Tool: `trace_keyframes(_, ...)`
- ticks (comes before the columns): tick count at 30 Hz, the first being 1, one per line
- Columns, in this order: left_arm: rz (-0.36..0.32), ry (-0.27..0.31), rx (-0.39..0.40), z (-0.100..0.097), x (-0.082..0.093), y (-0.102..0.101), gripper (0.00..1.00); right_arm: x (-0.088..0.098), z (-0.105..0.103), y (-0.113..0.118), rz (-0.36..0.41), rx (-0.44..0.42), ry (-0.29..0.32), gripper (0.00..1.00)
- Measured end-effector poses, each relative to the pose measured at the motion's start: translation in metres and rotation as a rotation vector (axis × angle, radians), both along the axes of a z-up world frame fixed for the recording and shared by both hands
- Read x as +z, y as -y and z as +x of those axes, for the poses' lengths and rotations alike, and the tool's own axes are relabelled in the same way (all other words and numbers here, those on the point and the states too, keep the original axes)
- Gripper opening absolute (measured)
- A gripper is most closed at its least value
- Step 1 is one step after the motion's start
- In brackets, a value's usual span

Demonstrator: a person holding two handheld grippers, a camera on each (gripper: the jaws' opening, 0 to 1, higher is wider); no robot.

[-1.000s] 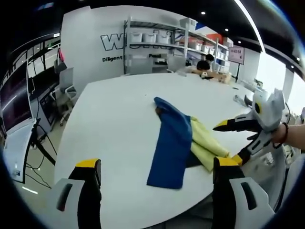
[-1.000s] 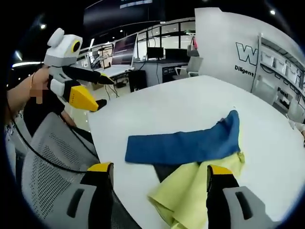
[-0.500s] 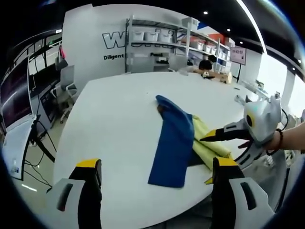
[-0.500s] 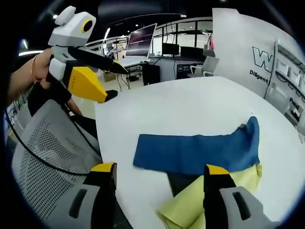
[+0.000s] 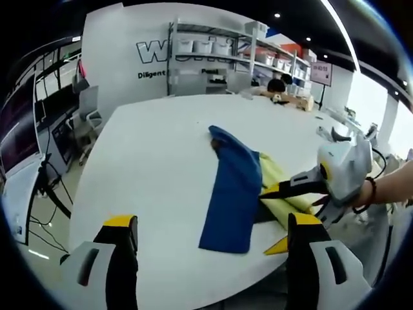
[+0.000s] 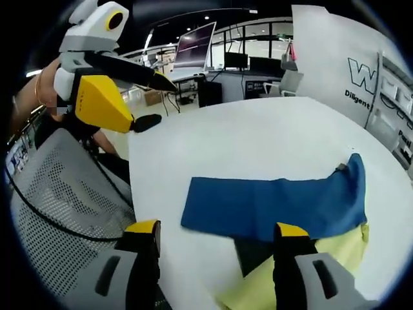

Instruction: Fold the garment on the visible template until the final outline fits inside the template.

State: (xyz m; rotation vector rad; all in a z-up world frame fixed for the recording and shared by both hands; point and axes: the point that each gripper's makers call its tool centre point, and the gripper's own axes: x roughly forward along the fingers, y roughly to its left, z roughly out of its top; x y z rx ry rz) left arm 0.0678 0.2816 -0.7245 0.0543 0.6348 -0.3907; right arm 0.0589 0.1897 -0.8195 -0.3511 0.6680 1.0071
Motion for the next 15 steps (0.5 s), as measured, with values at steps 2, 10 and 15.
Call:
trace_keyframes(2,0.003,-0.005,0.002,0.0,-0.002,-0.001,0.94,-0.004,0.0,-0.003,-0.011,0.012,0.001,0.65)
trace_keyframes(10,-0.001,-0.01,0.019,0.002,-0.005,-0.006,0.93,-0.014,-0.004,-0.015,-0.029,0.086,0.028,0.51)
trace_keyframes(15,-0.004,-0.011,0.032,0.003,-0.006,-0.01,0.93,-0.02,-0.005,-0.02,-0.044,0.115,0.04,0.45)
